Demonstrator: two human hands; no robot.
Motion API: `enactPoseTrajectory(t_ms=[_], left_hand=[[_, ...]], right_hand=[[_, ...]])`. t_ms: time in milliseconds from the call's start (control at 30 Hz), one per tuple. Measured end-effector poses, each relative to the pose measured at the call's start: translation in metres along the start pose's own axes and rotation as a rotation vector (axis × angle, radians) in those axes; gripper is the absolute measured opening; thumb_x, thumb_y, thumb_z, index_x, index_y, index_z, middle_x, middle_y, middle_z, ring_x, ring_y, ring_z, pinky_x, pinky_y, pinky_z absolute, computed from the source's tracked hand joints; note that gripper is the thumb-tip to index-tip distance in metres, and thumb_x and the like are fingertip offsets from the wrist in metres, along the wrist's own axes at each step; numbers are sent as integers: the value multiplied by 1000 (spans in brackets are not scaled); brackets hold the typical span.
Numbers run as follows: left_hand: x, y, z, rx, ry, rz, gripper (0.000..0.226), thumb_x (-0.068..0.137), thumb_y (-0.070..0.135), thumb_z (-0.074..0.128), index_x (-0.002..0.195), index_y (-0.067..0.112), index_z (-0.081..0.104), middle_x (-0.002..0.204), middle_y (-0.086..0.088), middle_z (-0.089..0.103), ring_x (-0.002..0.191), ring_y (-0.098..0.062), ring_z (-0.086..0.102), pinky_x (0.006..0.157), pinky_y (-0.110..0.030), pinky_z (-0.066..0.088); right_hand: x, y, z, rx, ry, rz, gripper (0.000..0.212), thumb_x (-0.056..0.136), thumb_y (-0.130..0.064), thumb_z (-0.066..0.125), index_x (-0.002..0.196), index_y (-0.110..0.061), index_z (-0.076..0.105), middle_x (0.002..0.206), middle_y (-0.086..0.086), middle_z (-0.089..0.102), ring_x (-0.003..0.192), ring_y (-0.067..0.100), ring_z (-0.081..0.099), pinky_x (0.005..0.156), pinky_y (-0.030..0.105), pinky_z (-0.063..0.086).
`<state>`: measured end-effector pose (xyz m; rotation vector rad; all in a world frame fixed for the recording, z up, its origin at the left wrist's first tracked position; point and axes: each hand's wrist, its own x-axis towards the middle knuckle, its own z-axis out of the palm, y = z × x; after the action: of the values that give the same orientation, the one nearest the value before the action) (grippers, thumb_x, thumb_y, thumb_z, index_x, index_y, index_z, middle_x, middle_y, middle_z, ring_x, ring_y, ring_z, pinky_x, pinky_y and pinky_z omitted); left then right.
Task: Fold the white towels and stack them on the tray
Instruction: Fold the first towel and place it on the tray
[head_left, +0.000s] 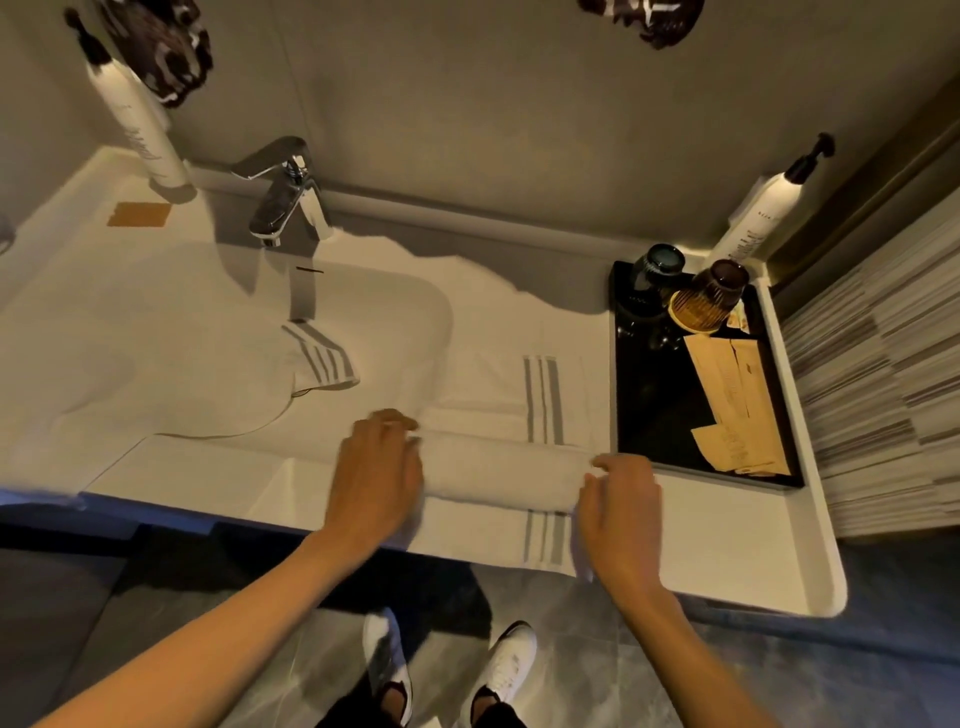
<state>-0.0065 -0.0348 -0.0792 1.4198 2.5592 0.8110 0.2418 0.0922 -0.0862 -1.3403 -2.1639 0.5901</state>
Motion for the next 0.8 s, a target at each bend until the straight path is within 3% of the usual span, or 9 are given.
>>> enactPoseTrajectory(t_ms=[67,133,233,333,433,700,800], left_hand=[[-8,20,15,14,-149,298,38,96,20,51,131,8,60,142,-13,55,129,-31,52,114,-38,30],[-12,36,33,51,-349,446,53,102,24,43,151,7,36,160,-11,31,148,-25,27,125,-40,14],[-5,45,50,122,-454,378,61,105,37,21,156,5,14,164,-10,10,153,-23,7,123,-37,-5],[3,24,58,267,-467,370,69,103,48,4,155,5,20,163,-11,19,152,-27,19,123,-42,1],[3,0,60,302,-475,375,69,103,52,5,158,12,14,165,-5,12,153,-20,13,124,-42,8],[0,-18,49,317,-433,311,65,105,51,15,159,14,8,166,-2,4,154,-16,4,124,-43,5],[-3,0,47,312,-442,233,66,104,42,29,158,10,8,165,-7,3,154,-23,5,122,-46,0]], right_hand=[[2,-11,18,-130,-151,-299,19,91,-11,56,108,-12,64,116,9,63,104,27,59,90,42,46],[9,-21,39,-189,-296,-388,31,93,-14,54,123,-10,62,134,9,59,127,28,52,109,45,35],[20,-23,57,-287,-384,-350,44,102,-27,40,141,-10,49,151,7,45,146,24,31,120,44,12],[23,-3,56,-459,-430,-273,56,105,-43,20,154,-17,29,161,5,27,151,23,15,121,45,3],[19,16,51,-555,-441,-244,62,103,-53,15,157,-23,12,165,3,11,153,22,4,122,49,6],[19,20,49,-525,-450,-239,58,104,-48,16,157,-25,14,164,2,14,153,22,6,122,51,9],[14,19,46,-388,-426,-174,55,104,-43,22,154,-19,28,162,4,24,151,23,16,124,48,10]])
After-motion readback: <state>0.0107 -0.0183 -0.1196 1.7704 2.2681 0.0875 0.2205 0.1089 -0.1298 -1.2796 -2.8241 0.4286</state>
